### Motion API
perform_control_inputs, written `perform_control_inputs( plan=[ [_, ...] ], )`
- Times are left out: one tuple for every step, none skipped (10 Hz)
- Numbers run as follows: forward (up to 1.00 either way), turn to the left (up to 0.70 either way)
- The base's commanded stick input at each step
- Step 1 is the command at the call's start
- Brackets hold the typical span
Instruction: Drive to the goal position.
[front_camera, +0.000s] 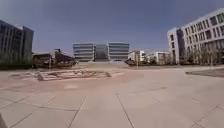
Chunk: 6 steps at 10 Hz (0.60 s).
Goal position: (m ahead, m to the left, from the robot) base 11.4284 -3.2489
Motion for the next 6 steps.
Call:
perform_control_inputs(
  plan=[
    [0.05, 0.00],
    [0.05, 0.00],
    [0.05, 0.00],
    [0.04, 0.00],
    [0.01, 0.00],
    [0.00, 0.00]
  ],
)
